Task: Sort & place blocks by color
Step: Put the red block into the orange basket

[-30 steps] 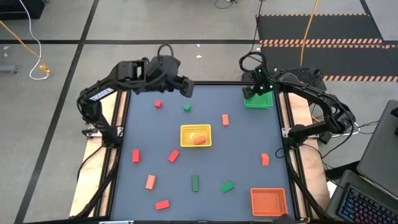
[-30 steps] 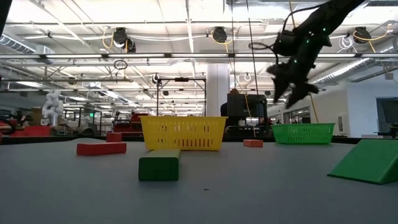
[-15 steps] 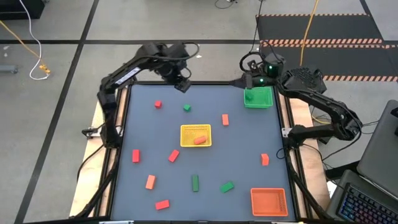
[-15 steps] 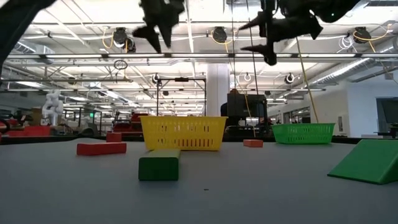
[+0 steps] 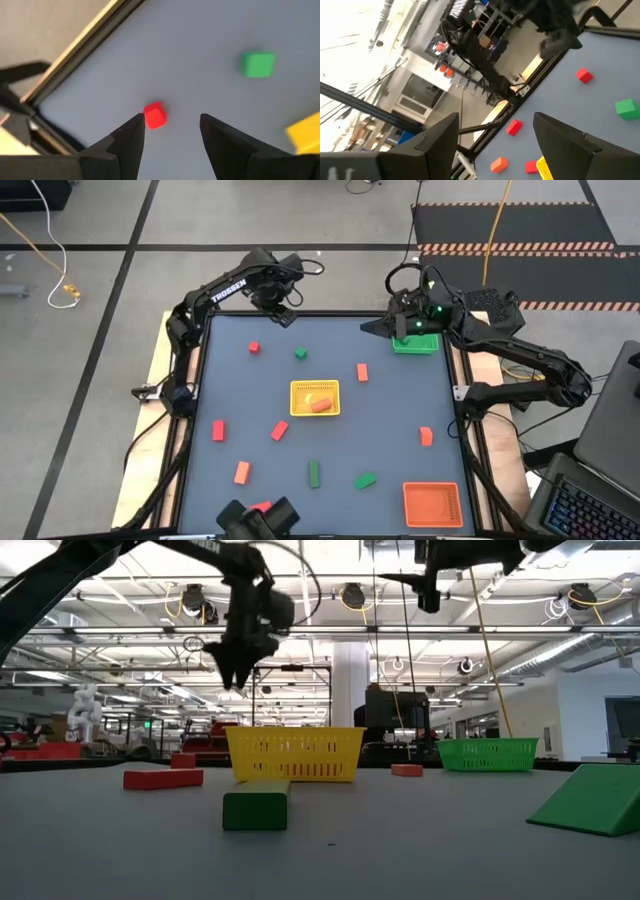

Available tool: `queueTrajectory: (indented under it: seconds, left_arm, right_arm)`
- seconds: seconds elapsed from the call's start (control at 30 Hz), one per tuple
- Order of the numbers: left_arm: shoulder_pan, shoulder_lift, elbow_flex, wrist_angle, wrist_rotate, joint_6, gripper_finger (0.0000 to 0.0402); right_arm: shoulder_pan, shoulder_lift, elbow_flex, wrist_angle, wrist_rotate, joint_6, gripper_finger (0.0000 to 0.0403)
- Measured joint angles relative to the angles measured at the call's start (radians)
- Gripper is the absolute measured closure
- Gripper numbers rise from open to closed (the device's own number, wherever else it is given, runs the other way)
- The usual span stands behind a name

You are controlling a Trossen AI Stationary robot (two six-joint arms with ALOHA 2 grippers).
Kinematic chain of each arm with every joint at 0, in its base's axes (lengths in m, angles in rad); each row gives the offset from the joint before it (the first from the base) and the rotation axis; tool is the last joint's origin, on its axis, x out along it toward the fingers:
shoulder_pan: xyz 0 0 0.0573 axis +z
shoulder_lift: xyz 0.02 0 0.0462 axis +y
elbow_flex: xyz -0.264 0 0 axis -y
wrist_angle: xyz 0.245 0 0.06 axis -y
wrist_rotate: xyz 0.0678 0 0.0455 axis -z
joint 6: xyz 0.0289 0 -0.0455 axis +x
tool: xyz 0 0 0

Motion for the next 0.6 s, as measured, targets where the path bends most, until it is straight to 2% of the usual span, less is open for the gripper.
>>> queueTrajectory:
  seconds: [0.17, 0.43, 0.6]
  left_arm:
    - [0.038, -0.005, -0.082, 0.0, -0.001, -0.005, 0.0206]
    - [0.071, -0.009, -0.219, 0.014, -0.004, 0.01, 0.0206]
    - [0.098, -0.009, -0.331, 0.051, -0.007, -0.002, 0.0206]
  right_arm:
    - [0.075, -0.01, 0.0, 0.0, 0.113, -0.003, 0.0154]
    - [0.151, -0.009, 0.0, -0.009, 0.224, -0.01, 0.0154]
    - [0.166, -0.009, 0.0, -0.008, 0.231, -0.007, 0.0154]
